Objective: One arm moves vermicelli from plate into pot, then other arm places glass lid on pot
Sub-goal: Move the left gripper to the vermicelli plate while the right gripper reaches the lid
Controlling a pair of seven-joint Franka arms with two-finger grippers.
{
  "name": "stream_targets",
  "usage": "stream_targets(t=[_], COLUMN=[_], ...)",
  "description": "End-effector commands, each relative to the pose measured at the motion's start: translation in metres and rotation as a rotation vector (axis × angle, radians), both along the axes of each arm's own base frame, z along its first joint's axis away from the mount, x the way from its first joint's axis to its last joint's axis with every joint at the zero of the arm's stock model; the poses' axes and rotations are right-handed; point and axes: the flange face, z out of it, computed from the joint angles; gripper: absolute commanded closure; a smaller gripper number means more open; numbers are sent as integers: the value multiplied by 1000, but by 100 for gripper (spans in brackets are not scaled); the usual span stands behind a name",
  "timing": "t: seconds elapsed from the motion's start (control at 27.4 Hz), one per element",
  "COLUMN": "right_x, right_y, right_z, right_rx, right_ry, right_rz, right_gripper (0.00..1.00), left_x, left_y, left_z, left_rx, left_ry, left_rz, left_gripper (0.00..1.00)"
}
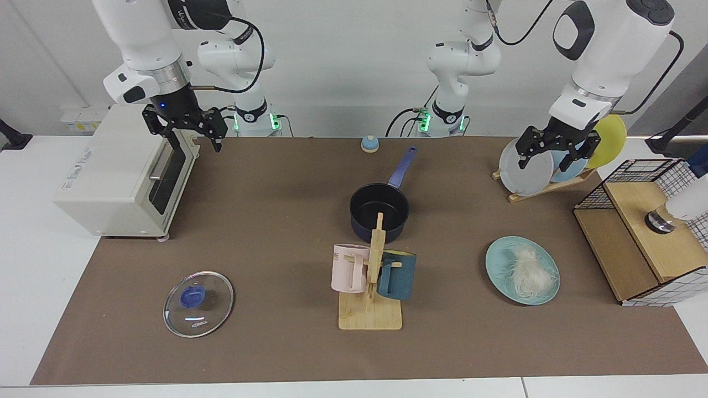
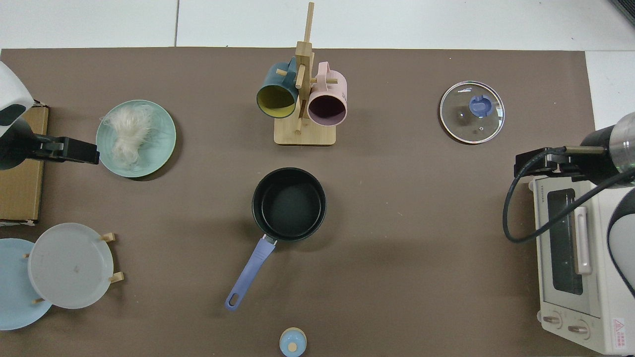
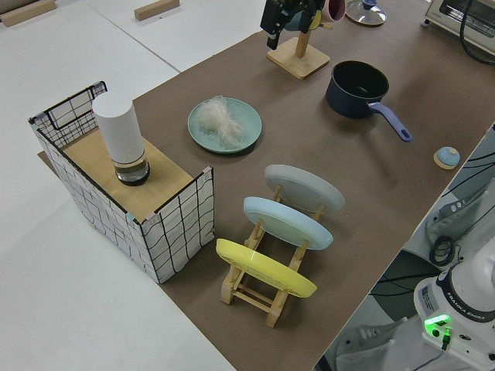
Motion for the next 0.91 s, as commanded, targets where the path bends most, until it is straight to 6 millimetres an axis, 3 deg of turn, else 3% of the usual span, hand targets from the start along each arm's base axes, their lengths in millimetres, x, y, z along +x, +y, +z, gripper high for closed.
stream_targets(t=[0.0, 0.15, 0.29, 0.44, 0.58, 0.88], right_x=[-2, 1, 13, 47, 88, 150], right_y=[-3, -6, -9, -11, -18, -30], right_z=[7, 8, -3, -8, -28, -90], right_rx=[23, 13, 3, -5, -12, -46], right_ry=[-16, -20, -2, 0, 1, -4], right_rz=[-11, -14, -20, -24, -23, 101], right_gripper=[0, 0, 0, 0, 0, 0], left_x=[-4, -5, 0, 8, 26, 53], left_y=[-6, -2, 1, -3, -2, 0], left_z=[11, 18, 19, 11, -5, -43], left_rx=[19, 18, 20, 11, 20, 27], left_ry=[-1, -22, -58, -68, -73, -70], left_rz=[-22, -8, -10, 0, 11, 52], left_gripper=[0, 0, 0, 0, 0, 0])
